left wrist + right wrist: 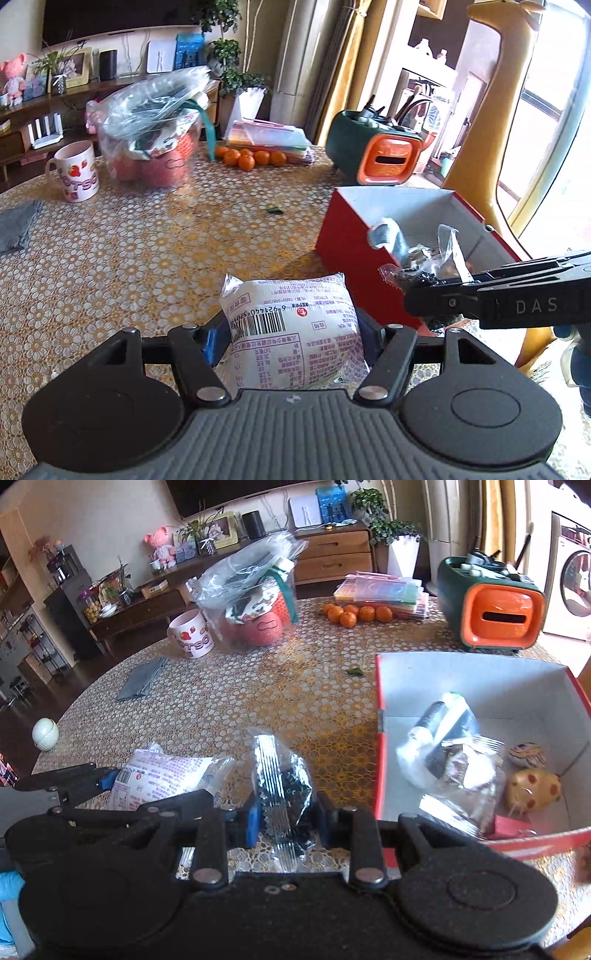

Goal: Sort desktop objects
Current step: 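Carry the white bag and clear bag over the red shoebox with both grippers, then lower both bags into the box and open both grippers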

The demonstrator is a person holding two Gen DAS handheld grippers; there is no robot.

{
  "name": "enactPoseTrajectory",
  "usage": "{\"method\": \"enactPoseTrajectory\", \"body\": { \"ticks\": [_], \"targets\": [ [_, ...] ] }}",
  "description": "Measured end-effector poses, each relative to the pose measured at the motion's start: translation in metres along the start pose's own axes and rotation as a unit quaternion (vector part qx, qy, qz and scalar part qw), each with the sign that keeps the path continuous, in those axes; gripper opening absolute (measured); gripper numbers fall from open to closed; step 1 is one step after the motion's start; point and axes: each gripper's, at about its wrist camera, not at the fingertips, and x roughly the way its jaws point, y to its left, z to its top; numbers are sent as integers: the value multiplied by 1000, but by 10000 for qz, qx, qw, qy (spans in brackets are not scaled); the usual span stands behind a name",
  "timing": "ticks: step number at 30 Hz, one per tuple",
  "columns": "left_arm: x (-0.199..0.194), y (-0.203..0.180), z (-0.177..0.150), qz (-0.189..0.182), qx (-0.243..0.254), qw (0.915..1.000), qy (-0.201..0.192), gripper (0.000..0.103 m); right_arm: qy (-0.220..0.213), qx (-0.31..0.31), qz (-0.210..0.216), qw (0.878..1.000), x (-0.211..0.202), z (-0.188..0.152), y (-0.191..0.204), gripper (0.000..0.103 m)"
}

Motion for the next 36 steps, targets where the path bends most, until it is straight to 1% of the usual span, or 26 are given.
{"method": "enactPoseTrajectory", "body": {
  "ticks": [8, 19, 29, 36],
  "targets": [
    [10, -43, 10, -233, 316, 9992, -9, 67, -218, 248, -174, 9993, -32, -12, -40, 29],
    [36, -99, 26, -423, 803, 9959, 45, 67, -572, 698, -496, 9947, -58, -12, -107, 29],
    [74, -146, 41, -579, 1252, 9904, 121, 67, -749, 1075, -868, 9876, -60, -8, -165, 30],
    [104, -166, 51, -554, 1413, 9881, 264, 67, -671, 1227, -1065, 9844, -44, -6, -195, 30]
  ]
}}
